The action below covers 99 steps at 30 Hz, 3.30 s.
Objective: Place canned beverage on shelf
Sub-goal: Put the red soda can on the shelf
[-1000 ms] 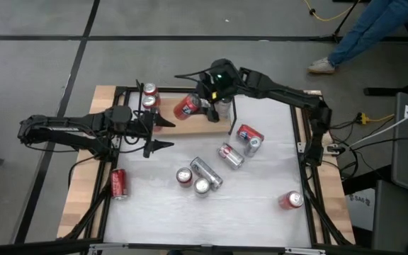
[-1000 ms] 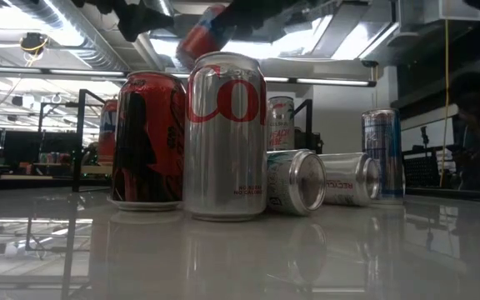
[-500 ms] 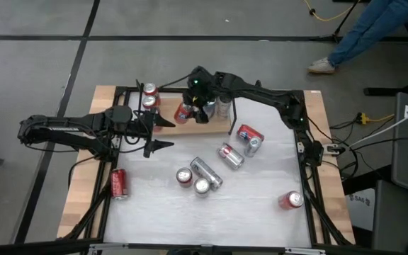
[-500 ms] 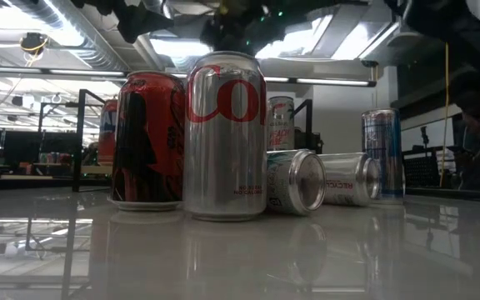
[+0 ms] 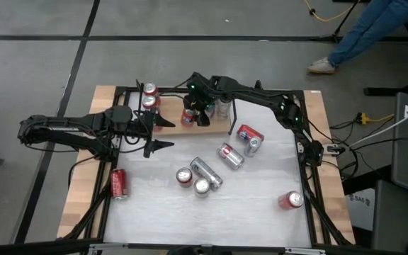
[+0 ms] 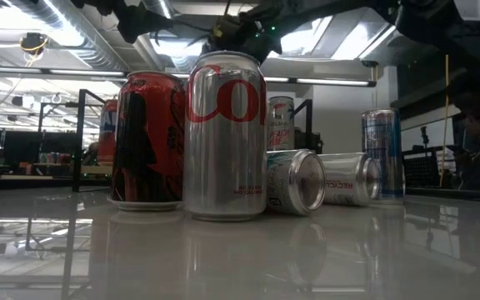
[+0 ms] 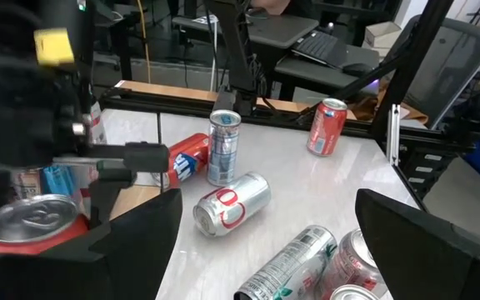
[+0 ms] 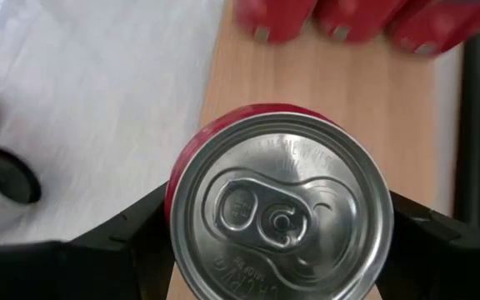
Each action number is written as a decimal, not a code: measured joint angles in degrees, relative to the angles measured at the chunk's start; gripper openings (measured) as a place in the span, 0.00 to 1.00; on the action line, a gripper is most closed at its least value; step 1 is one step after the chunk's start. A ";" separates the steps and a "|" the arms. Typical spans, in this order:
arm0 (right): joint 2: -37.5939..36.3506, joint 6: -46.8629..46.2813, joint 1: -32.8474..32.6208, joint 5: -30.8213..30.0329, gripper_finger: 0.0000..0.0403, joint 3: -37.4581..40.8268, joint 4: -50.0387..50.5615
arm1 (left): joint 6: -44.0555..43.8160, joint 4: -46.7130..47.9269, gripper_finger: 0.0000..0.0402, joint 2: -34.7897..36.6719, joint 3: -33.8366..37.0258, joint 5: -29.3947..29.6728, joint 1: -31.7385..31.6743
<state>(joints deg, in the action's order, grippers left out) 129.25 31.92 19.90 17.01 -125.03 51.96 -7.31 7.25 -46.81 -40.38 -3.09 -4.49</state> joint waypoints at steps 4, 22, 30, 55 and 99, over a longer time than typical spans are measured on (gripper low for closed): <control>0.90 0.04 -0.04 -0.03 0.72 0.00 1.75 | 0.00 0.02 0.88 -0.02 0.00 0.00 0.00; 1.27 -0.02 -0.04 -0.50 0.81 0.00 1.84 | 0.47 0.02 0.88 -0.02 0.00 0.02 0.02; 1.27 -0.07 -0.04 -0.48 0.87 0.00 1.38 | 0.48 0.02 0.88 0.00 0.00 0.02 0.02; -10.80 0.16 0.02 -1.53 0.88 0.04 2.77 | 2.99 -8.22 0.88 -0.09 0.00 5.24 0.90; -68.63 -18.49 3.76 -4.16 0.88 67.11 -22.33 | 20.06 34.50 0.88 -45.92 -39.65 -4.07 -23.28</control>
<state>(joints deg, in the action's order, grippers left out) 60.62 13.43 23.66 12.85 -57.92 29.64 12.75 41.75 -92.73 -80.03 -7.16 -27.78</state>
